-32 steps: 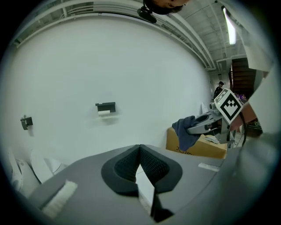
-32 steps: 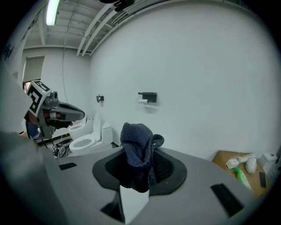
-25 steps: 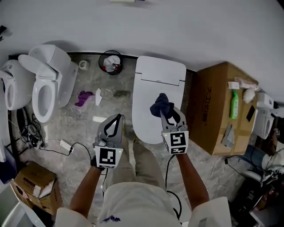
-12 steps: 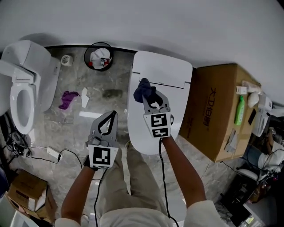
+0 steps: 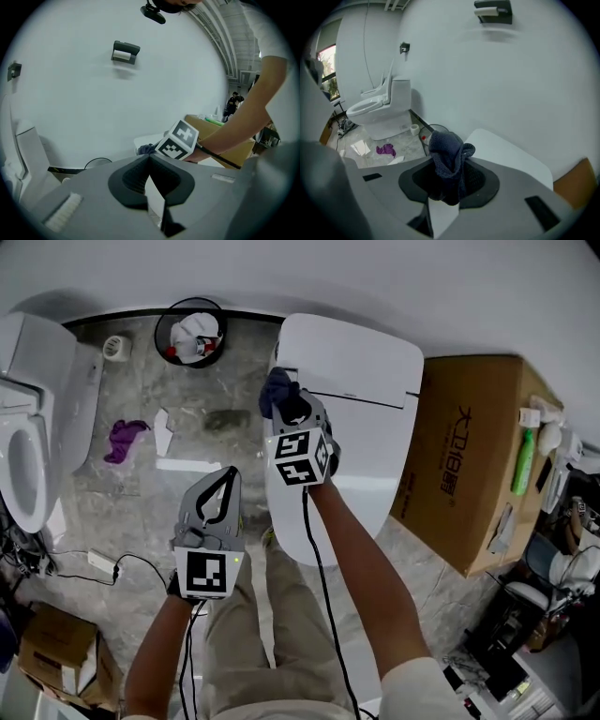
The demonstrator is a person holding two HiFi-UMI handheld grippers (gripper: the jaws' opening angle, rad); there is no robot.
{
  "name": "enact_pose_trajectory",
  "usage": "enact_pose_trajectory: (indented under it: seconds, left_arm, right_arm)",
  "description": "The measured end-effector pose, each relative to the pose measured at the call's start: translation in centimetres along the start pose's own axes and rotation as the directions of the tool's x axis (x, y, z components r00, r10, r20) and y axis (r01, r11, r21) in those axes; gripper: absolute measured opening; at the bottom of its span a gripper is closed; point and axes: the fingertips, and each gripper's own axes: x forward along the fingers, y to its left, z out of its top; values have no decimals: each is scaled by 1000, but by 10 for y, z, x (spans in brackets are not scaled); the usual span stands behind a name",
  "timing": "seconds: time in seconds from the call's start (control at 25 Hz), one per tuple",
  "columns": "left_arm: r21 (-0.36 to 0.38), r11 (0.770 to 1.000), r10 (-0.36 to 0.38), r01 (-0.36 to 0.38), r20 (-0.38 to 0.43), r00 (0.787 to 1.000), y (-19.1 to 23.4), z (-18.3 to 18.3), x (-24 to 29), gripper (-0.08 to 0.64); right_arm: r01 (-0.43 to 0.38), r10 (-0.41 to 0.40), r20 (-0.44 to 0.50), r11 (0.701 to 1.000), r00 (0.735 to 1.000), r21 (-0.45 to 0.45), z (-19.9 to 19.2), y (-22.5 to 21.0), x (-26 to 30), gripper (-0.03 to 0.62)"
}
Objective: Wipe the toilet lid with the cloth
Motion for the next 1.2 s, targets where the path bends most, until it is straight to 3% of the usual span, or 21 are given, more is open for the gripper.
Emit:
enact_pose_trajectory:
  seconds: [0.08, 0.32, 0.56, 1.0, 1.2]
  left_arm:
    - [-4, 1000, -2, 2, -15, 1000, 1, -9, 0, 0]
    - [-24, 1000, 7, -7, -20, 1000, 7, -17, -3, 0]
    - [-36, 999, 5, -8, -68, 998, 5, -27, -5, 0]
    - [-45, 999, -19, 17, -56, 998, -26, -21, 11, 0]
    - [-37, 999, -34, 31, -88, 996, -37, -24, 17, 0]
  right_arm:
    - [-36, 35, -51, 999, 998, -28, -19, 17, 18, 112]
    - [-57, 57, -23, 998, 998, 1, -25, 20, 24, 114]
    - [-72, 71, -17, 997, 997, -25, -26, 21, 22, 114]
    - [-80, 80, -25, 997, 996, 6, -40, 4, 15, 117]
    - [-63, 64, -30, 998, 998, 18, -56, -16, 7, 117]
